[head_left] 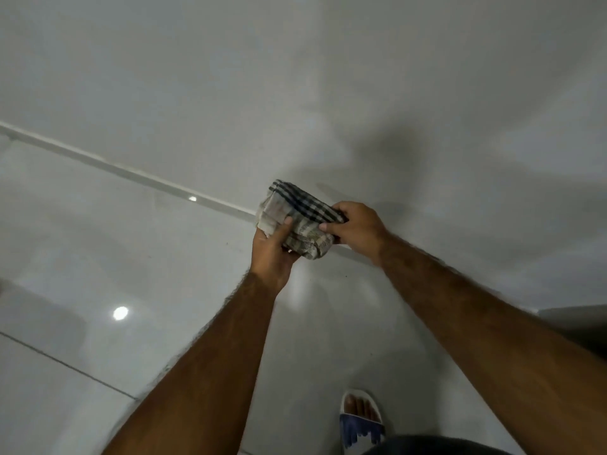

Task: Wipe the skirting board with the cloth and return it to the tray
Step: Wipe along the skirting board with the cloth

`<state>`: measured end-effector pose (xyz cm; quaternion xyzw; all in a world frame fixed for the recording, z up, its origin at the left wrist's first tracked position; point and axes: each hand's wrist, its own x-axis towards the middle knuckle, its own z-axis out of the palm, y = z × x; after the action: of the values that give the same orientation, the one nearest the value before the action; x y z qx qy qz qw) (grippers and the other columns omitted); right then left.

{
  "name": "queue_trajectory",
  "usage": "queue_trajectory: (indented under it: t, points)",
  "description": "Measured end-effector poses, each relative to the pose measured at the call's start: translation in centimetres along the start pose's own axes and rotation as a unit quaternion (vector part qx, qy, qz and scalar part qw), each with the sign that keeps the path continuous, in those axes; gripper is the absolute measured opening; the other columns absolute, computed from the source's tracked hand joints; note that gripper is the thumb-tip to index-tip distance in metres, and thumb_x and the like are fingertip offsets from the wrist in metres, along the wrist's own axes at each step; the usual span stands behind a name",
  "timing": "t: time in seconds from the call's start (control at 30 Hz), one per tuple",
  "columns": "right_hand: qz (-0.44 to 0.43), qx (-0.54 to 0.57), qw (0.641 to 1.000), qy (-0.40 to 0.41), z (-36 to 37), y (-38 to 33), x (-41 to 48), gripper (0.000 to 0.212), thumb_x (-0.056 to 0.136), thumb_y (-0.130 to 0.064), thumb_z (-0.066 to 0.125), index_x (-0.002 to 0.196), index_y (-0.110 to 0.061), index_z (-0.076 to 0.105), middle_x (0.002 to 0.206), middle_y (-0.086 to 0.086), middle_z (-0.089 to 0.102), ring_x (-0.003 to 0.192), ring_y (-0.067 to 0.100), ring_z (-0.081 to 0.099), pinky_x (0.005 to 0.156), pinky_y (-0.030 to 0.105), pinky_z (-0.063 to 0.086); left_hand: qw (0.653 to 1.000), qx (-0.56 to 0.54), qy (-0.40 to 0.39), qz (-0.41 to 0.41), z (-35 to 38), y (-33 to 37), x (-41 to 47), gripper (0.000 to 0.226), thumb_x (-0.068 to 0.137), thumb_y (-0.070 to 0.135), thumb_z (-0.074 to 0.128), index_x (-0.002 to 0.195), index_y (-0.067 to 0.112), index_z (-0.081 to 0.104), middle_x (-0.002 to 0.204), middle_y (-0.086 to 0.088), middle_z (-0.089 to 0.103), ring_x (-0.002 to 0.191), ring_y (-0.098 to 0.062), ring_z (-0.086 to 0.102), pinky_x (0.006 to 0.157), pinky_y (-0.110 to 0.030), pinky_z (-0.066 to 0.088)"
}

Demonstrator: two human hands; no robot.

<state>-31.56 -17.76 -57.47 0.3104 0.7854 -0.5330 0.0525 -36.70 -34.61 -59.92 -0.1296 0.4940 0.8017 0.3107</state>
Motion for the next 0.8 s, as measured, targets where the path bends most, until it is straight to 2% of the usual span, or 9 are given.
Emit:
queue_trajectory:
  t: [0.1,0.2,0.27,0.33,0.43,0.5,0.6,0.7,0.8]
  points:
    - [0.003,-0.051,0.999,-0.013,1.9,4.6,2.8,0.031,0.094,-0.008,0.087,0.121,-0.003,0.073,0.111,0.015,0.077,0.102,0.031,0.077,0.087,0.042,0.067,1.0,-0.012,0.011,-0.003,-2.5,-5.1,3.3,0.048,0.103,0.005,0.056,0.15,0.012,0.049,0.142,-0.02,0.064,0.127,-0.04,0.064,0.099,-0.061,0.054]
    - [-0.094,-0.222,0.97,0.009,2.7,7.3,4.5,0.037,0.098,-0.029,0.083,0.127,-0.009,0.07,0.113,0.008,0.074,0.103,0.025,0.071,0.088,0.037,0.062,0.999,-0.022,0.045,0.006,-4.6,-9.0,6.2,0.047,0.103,0.003,0.055,0.149,0.012,0.05,0.141,-0.021,0.064,0.128,-0.041,0.063,0.1,-0.06,0.055]
    - [-0.241,-0.384,0.889,0.066,2.7,8.2,5.3,0.032,0.099,-0.032,0.079,0.12,-0.01,0.07,0.111,0.008,0.071,0.107,0.029,0.066,0.086,0.039,0.054,0.997,-0.024,0.078,0.016,-6.3,-11.3,7.9,0.042,0.102,0.002,0.055,0.143,0.014,0.055,0.135,-0.018,0.068,0.124,-0.041,0.065,0.095,-0.057,0.058]
    - [-0.401,-0.507,0.753,0.12,1.8,8.6,6.2,0.022,0.091,-0.024,0.08,0.103,-0.008,0.071,0.11,0.014,0.069,0.112,0.037,0.064,0.093,0.047,0.05,0.994,-0.011,0.1,0.029,-8.1,-13.6,9.2,0.036,0.102,0.002,0.055,0.132,0.021,0.058,0.125,-0.011,0.071,0.116,-0.035,0.069,0.086,-0.049,0.062]
    - [-0.5,-0.62,0.584,0.159,0.3,8.8,7.8,0.026,0.095,-0.012,0.059,0.12,-0.006,0.066,0.147,0.025,0.055,0.146,0.042,0.045,0.124,0.064,0.019,0.991,0.022,0.13,0.027,-9.8,-16.9,10.4,0.032,0.1,0.002,0.059,0.121,0.026,0.064,0.121,-0.012,0.072,0.109,-0.035,0.07,0.09,-0.055,0.06]
    - [-0.51,-0.617,0.552,0.235,-0.9,8.9,8.7,0.038,0.101,-0.006,0.05,0.137,-0.006,0.061,0.165,0.023,0.038,0.156,0.04,0.031,0.128,0.061,0.007,0.987,0.048,0.149,0.019,-10.2,-18.9,11.7,0.03,0.097,0.005,0.063,0.121,0.023,0.068,0.12,-0.014,0.074,0.107,-0.036,0.073,0.092,-0.058,0.059]
    - [-0.521,-0.589,0.518,0.337,-3.6,9.9,9.4,0.045,0.107,-0.011,0.053,0.152,-0.012,0.055,0.169,0.014,0.035,0.156,0.034,0.035,0.129,0.051,0.016,0.978,0.093,0.184,0.031,-10.2,-20.7,14.1,0.04,0.095,0.011,0.064,0.135,0.018,0.064,0.122,-0.011,0.073,0.107,-0.034,0.073,0.092,-0.056,0.061]
    - [-0.546,-0.617,0.445,0.35,-6.2,10.8,9.5,0.045,0.113,-0.025,0.055,0.157,-0.015,0.051,0.167,0.012,0.039,0.153,0.033,0.04,0.124,0.051,0.027,0.944,0.209,0.242,0.079,-9.5,-20.2,16.0,0.041,0.097,-0.001,0.051,0.133,0.013,0.064,0.12,-0.007,0.07,0.105,-0.024,0.068,0.096,-0.036,0.058]
    - [-0.555,-0.612,0.425,0.371,-6.4,11.2,9.9,0.044,0.113,-0.028,0.055,0.155,-0.016,0.054,0.165,0.012,0.043,0.15,0.033,0.045,0.122,0.051,0.029,0.915,0.265,0.282,0.114,-9.2,-19.6,17.8,0.045,0.097,-0.01,0.044,0.134,0.007,0.063,0.117,-0.009,0.068,0.1,-0.02,0.062,0.089,-0.027,0.054]
